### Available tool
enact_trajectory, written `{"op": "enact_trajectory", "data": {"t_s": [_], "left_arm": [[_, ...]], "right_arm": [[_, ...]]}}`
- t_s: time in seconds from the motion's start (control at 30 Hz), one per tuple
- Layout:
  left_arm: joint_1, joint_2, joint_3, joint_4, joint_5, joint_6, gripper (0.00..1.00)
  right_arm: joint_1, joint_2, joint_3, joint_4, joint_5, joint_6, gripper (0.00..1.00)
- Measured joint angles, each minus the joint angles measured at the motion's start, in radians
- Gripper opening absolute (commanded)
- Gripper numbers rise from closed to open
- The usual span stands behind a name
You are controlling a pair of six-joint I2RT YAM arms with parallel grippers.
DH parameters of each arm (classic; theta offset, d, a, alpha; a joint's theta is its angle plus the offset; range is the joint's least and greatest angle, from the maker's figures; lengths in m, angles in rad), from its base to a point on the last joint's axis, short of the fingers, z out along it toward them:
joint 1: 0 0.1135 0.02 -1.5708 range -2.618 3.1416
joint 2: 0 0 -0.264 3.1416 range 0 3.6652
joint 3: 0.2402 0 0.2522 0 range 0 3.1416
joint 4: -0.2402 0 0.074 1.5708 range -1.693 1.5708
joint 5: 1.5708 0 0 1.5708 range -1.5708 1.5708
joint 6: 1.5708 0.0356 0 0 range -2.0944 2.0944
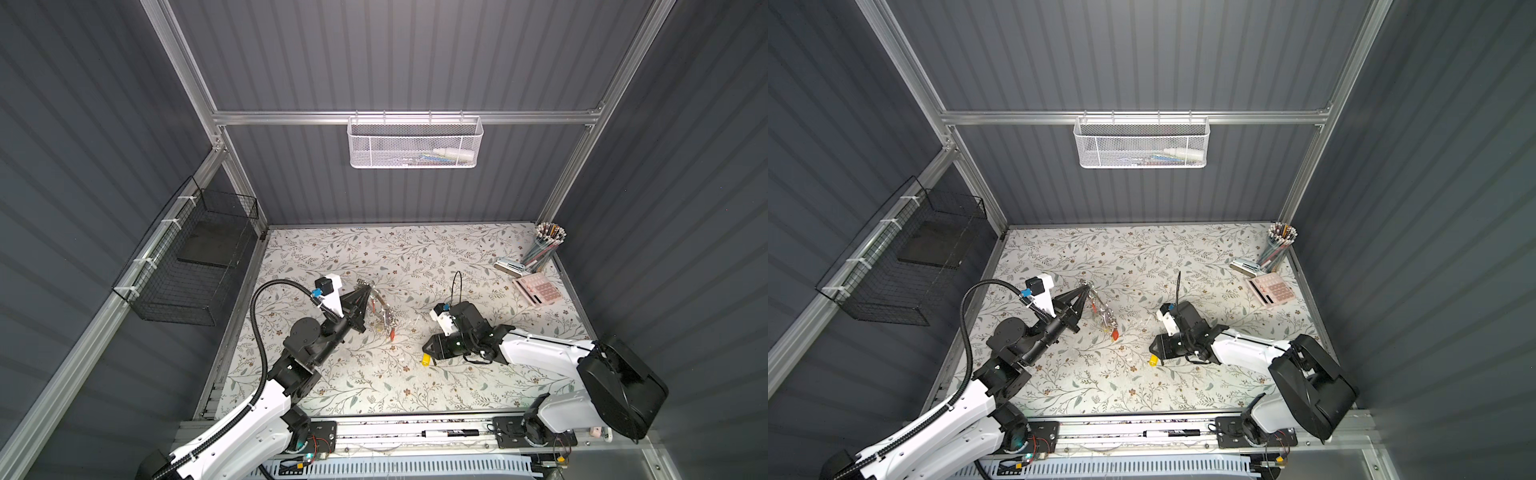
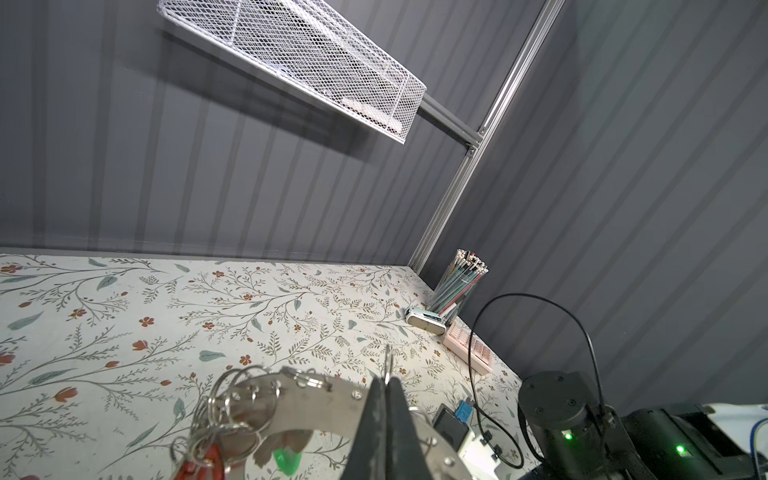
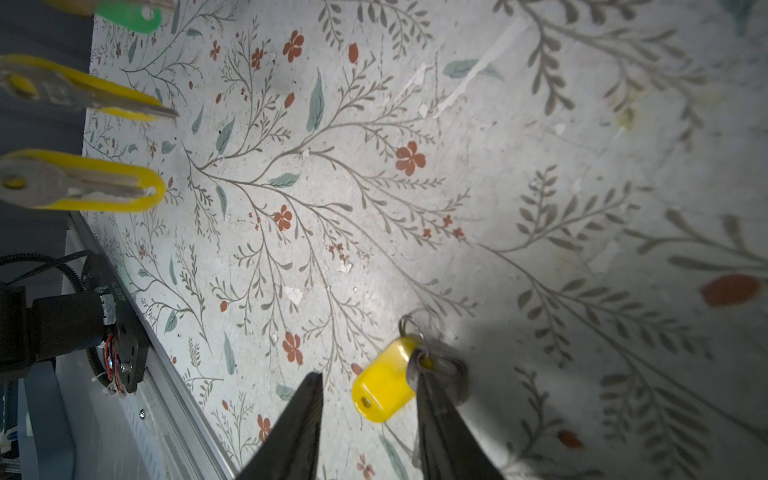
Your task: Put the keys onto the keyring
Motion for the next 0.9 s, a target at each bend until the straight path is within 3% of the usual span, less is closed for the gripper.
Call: {"op": "enact_trajectory", "data": {"t_s": [0.3,0.77,0.9], "left_arm": [[0.000,0.001,-0.009,-0.014,-0.006,0.001,0.00],[0.000,0.021,-0.009,-0.013,-0.006,0.001,0.00],[0.000,0.026,-0.011,-0.013,-0.006,0.001,0.00]], "right_arm": [[-0.001,0.058,0.006,0.041,0.003,-0.006,0.39],[-0.008,0.104,0.016,0.087,-0.038,-0.013,0.24],[-0.014,0.091,0.016,0.084,-0.040,-0.011,0.32]]}}
